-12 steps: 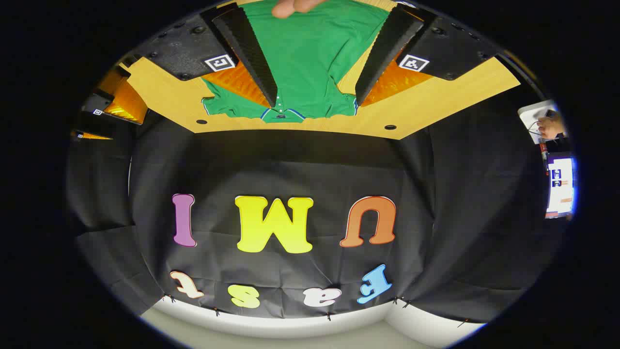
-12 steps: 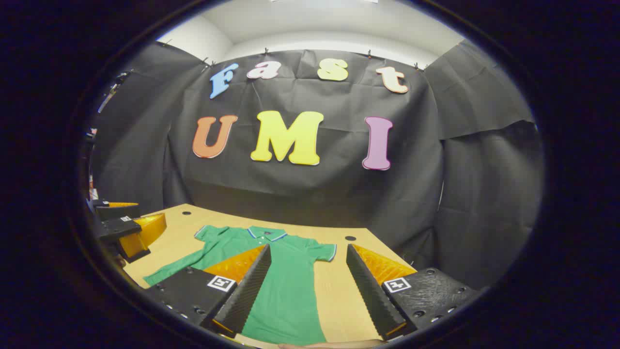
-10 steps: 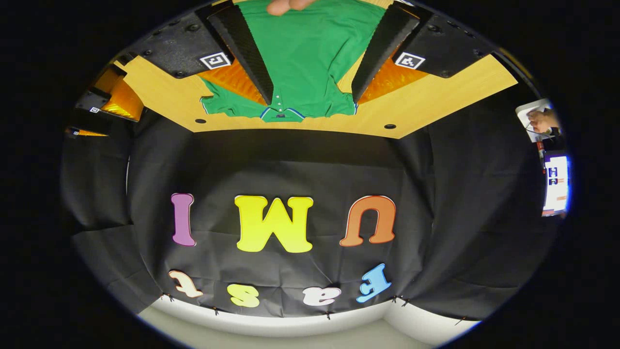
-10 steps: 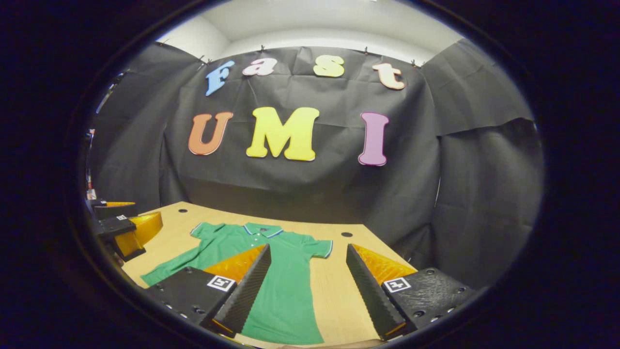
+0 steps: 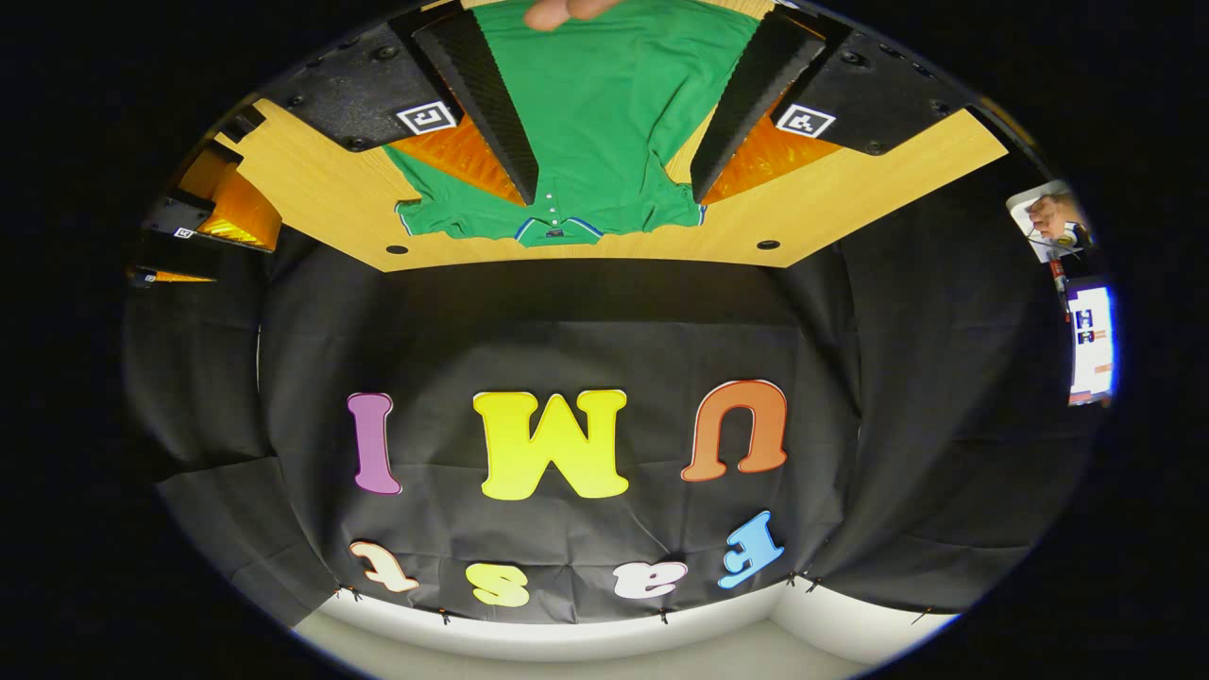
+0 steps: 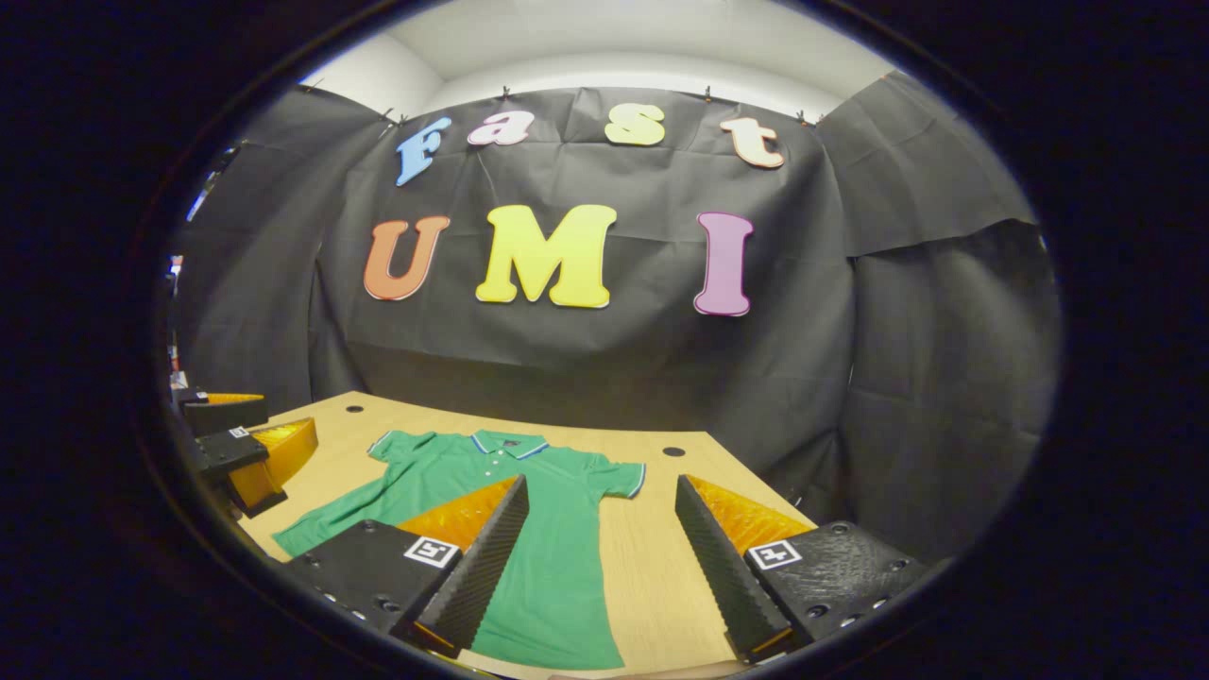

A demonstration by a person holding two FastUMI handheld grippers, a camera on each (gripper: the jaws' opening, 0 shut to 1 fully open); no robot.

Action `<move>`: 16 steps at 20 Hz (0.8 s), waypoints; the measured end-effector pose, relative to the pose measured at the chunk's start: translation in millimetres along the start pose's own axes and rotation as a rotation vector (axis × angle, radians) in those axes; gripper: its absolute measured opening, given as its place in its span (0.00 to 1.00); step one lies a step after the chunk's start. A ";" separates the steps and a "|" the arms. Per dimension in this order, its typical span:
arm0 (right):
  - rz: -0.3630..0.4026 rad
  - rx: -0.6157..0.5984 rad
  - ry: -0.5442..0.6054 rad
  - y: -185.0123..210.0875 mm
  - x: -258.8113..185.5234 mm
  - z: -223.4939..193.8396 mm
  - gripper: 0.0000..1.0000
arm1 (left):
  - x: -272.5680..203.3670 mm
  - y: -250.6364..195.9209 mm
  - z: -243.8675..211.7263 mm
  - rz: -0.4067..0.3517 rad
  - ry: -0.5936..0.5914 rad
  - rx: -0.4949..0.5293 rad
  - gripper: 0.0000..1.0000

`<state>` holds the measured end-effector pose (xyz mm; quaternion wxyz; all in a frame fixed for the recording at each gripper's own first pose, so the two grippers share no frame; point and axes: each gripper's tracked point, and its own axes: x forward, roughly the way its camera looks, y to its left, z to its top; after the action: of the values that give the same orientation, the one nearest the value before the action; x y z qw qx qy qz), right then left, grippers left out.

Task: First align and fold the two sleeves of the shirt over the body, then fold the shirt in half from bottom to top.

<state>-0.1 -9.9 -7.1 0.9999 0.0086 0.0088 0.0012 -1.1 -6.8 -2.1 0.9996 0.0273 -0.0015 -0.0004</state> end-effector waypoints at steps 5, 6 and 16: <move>-0.004 -0.021 0.000 0.2 1.4 -1.0 0.96 | 0.1 1.9 -0.6 -0.004 0.001 -0.011 1.00; 0.002 -0.017 0.003 1.3 2.2 -1.3 0.95 | 0.1 1.8 -0.8 -0.007 0.004 -0.014 1.00; -0.004 -0.036 0.020 1.1 12.3 -6.4 0.94 | 7.2 5.8 -7.1 -0.001 0.019 -0.026 1.00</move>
<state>12.1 -8.6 -13.6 0.9998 -0.0096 0.0190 -0.0004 6.2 -0.6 -8.8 0.9999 0.0144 0.0079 -0.0007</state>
